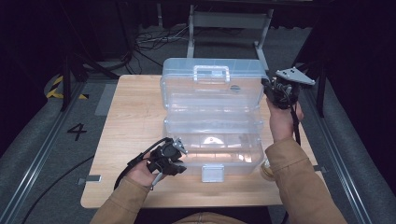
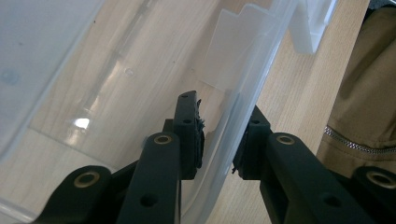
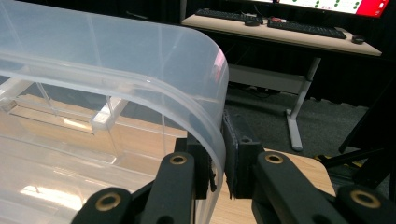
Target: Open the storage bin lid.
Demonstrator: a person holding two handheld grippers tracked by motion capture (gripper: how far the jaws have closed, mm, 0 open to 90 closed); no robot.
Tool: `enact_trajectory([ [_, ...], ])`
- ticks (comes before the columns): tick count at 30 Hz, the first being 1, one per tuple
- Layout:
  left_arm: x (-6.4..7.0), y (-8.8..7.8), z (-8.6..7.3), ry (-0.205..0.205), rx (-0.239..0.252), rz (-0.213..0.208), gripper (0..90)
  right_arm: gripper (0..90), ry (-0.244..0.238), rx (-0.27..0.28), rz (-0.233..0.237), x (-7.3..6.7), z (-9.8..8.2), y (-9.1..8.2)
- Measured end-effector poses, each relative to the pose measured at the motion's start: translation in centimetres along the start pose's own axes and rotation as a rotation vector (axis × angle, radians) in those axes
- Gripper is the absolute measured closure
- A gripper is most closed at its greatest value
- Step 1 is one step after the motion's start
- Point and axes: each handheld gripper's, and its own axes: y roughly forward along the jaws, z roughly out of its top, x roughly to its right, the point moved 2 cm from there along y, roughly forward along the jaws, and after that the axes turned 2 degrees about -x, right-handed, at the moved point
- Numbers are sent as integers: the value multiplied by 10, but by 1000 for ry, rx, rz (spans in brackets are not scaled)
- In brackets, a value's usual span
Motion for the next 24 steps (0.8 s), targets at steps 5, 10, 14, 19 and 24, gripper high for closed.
enact_trajectory([
  [5, -1, 0, 0, -15, 3, -4, 739, 835, -4, -12, -6, 1, 3, 6],
  [10, -4, -1, -1, -67, 3, -40, 726, 838, -5, -24, -9, 3, 6, 13],
  [14, -4, -1, -2, -69, 15, -47, 724, 840, -6, -34, -10, 4, 8, 20],
  [19, -4, 0, -2, -50, 20, -35, 728, 841, 0, -46, -1, 7, 10, 29],
  [24, -2, 0, -4, -48, 37, -22, 728, 838, 15, -79, 14, 10, 15, 38],
])
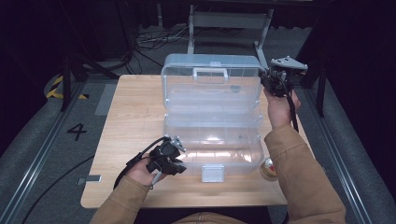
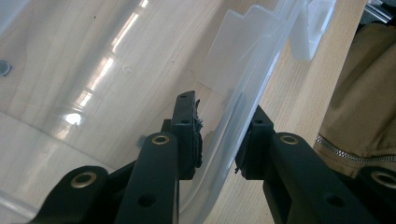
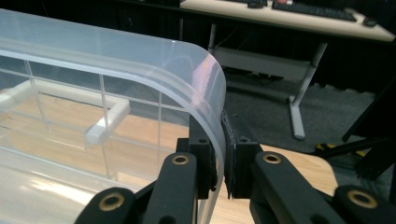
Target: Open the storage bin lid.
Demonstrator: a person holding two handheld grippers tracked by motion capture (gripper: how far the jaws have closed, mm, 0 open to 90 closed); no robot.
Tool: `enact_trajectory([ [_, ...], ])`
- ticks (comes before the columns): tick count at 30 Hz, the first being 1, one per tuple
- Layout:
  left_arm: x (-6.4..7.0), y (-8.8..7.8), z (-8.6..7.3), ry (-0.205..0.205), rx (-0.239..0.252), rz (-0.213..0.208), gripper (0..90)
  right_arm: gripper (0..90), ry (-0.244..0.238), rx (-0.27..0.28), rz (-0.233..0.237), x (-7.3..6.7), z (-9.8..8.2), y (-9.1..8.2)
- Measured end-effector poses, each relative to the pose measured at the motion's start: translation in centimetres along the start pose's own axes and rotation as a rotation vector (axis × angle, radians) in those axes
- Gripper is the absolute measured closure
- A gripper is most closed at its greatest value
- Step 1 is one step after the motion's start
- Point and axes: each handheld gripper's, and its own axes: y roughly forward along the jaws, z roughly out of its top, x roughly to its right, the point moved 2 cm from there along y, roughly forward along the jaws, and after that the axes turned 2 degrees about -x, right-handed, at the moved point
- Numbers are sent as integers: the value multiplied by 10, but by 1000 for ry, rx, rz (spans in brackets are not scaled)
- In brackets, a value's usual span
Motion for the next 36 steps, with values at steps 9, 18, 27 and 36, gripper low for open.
enact_trajectory([
  [9, 1, 0, -1, 12, 15, 6, 733, 838, -12, -53, 25, 6, 6, 13],
  [18, 1, 1, -3, 27, 27, 8, 737, 845, 10, -63, 35, 9, 7, 26],
  [27, 1, 0, -4, 22, 41, 5, 735, 850, 47, -89, 50, 13, 8, 42],
  [36, 1, 0, -4, 20, 44, 4, 733, 850, 59, -94, 74, 18, 6, 52],
])
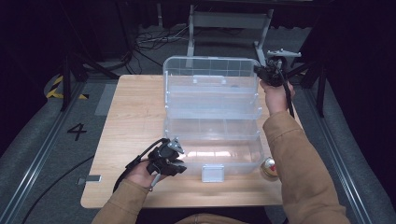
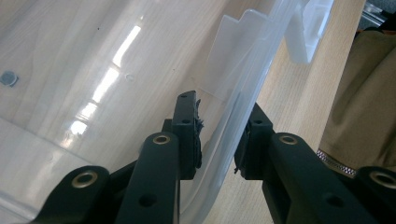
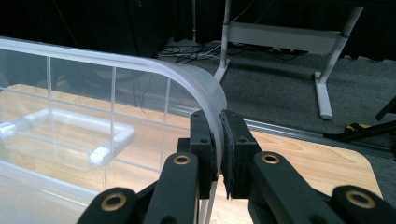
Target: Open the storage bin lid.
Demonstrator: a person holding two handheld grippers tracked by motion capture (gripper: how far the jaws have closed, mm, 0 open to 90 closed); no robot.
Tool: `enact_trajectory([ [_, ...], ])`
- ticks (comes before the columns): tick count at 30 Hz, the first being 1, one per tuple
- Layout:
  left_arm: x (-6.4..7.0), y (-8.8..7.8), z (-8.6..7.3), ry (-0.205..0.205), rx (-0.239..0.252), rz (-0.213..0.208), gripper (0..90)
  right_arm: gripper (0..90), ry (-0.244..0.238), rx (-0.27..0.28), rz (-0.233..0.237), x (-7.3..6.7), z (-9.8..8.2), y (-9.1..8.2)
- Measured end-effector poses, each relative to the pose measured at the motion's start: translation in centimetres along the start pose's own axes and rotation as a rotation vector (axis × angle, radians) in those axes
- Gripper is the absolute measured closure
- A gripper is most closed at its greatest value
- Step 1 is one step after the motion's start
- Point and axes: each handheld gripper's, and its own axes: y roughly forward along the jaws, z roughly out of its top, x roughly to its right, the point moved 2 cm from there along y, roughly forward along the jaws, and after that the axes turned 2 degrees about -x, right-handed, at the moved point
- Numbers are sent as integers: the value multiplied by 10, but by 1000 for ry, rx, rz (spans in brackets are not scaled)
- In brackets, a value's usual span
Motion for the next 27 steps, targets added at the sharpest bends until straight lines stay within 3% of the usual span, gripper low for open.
enact_trajectory([
  [16, 0, 0, 0, 8, 10, -2, 733, 850, 12, -9, 35, 9, -4, 23],
  [22, 0, 0, 0, 9, 12, -1, 733, 853, 19, -69, 39, 11, -1, 33],
  [27, -1, 0, 0, 11, 13, -2, 734, 853, 25, -83, 55, 15, -3, 40],
])
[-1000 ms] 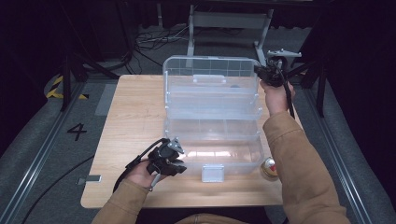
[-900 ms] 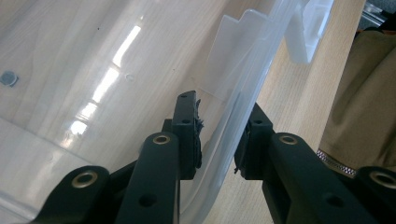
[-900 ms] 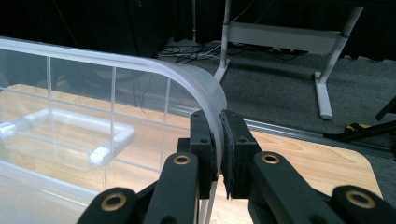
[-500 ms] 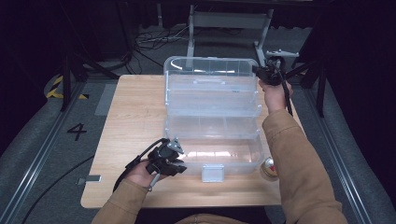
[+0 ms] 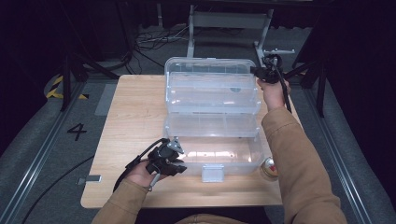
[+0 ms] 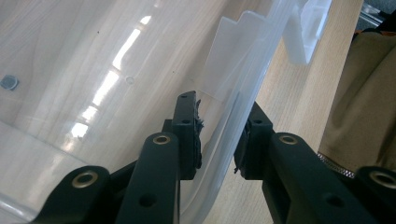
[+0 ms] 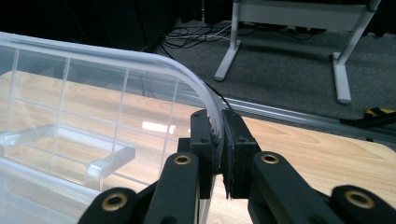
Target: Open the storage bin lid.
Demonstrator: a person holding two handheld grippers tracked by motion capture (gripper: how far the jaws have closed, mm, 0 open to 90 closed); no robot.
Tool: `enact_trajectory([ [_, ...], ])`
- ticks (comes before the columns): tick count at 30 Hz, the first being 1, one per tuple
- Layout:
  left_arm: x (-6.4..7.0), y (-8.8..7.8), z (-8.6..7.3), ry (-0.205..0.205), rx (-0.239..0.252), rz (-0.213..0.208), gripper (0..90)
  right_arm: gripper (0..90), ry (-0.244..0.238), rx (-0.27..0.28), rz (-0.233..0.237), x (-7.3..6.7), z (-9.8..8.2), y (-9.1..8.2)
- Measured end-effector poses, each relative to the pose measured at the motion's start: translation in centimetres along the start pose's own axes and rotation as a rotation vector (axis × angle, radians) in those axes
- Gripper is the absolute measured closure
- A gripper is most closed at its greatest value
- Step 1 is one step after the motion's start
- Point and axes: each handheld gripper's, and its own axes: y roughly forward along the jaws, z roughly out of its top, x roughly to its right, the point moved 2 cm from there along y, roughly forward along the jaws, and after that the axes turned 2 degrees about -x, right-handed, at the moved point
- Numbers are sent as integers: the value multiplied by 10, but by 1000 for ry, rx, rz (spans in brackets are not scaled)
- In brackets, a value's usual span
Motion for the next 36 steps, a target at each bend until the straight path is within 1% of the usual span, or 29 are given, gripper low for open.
enact_trajectory([
  [11, 0, 0, 0, 3, 0, 0, 734, 854, 20, -17, 19, 6, -3, 13],
  [15, 0, 0, 0, 3, 1, 0, 734, 854, 25, -32, 25, 8, -5, 20],
  [20, 0, 0, 0, 4, 3, -2, 734, 854, 34, -41, 30, 10, -6, 24],
  [24, 0, 0, 0, 4, 3, -2, 734, 855, 43, -76, 29, 10, -5, 30],
  [36, 0, 0, 0, 3, 4, 0, 733, 853, 69, -110, 39, 14, -8, 40],
])
